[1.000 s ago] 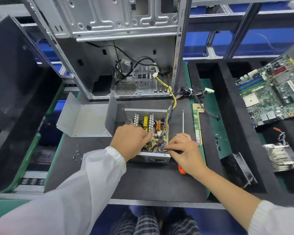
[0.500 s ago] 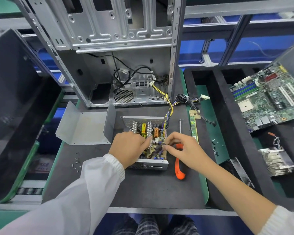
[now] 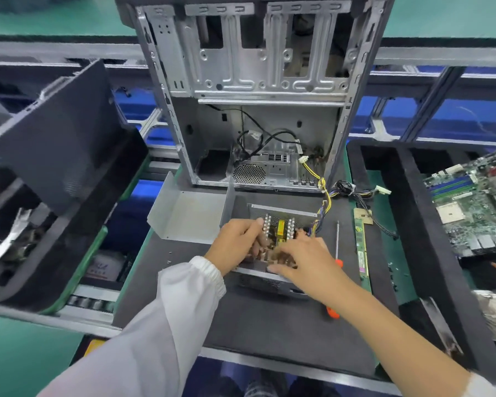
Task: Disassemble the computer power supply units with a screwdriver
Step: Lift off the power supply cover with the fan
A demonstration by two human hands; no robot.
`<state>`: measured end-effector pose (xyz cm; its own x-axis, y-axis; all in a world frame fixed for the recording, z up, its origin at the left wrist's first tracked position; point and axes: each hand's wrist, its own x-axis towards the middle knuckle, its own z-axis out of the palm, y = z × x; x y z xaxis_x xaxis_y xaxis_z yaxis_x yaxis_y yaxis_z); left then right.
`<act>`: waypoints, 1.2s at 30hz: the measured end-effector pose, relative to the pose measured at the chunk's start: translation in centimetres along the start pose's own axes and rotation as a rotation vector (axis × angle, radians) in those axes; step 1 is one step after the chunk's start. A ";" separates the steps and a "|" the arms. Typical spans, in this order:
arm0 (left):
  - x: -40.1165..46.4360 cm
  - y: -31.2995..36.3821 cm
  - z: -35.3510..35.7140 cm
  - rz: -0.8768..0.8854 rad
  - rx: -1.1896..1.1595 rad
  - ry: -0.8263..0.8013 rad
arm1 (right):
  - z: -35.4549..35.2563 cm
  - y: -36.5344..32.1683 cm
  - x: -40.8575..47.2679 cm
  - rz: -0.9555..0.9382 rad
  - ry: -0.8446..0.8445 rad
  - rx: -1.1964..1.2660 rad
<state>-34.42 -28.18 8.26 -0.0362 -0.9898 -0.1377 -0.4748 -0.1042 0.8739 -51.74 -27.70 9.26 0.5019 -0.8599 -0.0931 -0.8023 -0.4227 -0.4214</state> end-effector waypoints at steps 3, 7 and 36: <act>-0.6 -0.8 -1.4 0.008 -0.055 0.030 | 0.3 -0.2 0.4 0.061 -0.025 0.059; -1.1 -2.2 -2.6 -0.006 -0.060 0.001 | 0.4 0.0 0.6 0.027 0.006 0.117; -1.6 -4.0 -5.2 0.095 -0.119 -0.407 | -0.6 -2.5 1.1 -0.070 -0.027 0.208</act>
<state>-27.93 -26.64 7.44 -0.4296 -0.8792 -0.2062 -0.3493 -0.0488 0.9358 -49.40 -27.76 10.78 0.5650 -0.8212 -0.0803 -0.6826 -0.4105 -0.6046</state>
